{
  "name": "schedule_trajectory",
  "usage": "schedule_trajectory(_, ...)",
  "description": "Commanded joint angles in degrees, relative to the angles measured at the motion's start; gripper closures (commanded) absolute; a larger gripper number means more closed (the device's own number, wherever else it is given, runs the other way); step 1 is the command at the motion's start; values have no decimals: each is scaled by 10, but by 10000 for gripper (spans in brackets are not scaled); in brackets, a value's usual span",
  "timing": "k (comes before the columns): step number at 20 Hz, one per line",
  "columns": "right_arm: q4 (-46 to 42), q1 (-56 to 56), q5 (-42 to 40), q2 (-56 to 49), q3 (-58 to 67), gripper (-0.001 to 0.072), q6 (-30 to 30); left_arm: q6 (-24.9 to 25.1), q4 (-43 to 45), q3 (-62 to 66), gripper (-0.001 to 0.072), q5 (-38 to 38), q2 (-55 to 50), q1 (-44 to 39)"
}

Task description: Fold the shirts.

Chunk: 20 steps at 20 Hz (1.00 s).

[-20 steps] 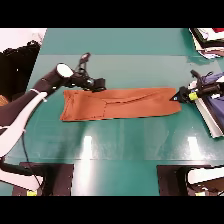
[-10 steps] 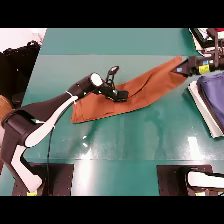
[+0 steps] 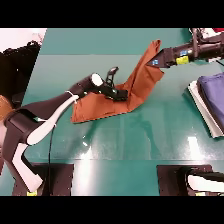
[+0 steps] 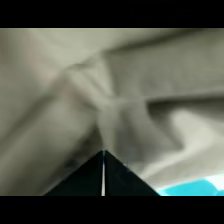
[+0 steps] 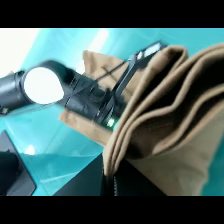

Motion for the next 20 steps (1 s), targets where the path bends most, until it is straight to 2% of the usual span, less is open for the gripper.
schedule_trajectory(1,0,49,-32,0,3,698,1,0,43,1,682,-50,48,61)
schedule_trajectory(4,6,118,-99,-10,4,698,1,3,102,1,682,-84,133,151)
schedule_trajectory(8,46,242,-205,-80,4,696,-2,4,155,1,681,-108,249,271)
schedule_trajectory(9,51,274,-223,-104,6,637,-16,5,161,1,681,-110,272,297)
schedule_trajectory(11,50,324,-226,-151,30,317,-42,4,162,1,681,-112,307,338)
schedule_trajectory(12,49,337,-214,-170,49,259,-42,5,162,1,681,-115,318,353)
schedule_trajectory(16,-19,311,-125,-184,88,283,-19,25,162,0,681,-158,331,372)
schedule_trajectory(20,-71,198,-97,-124,-18,282,2,34,158,-2,681,-182,330,369)
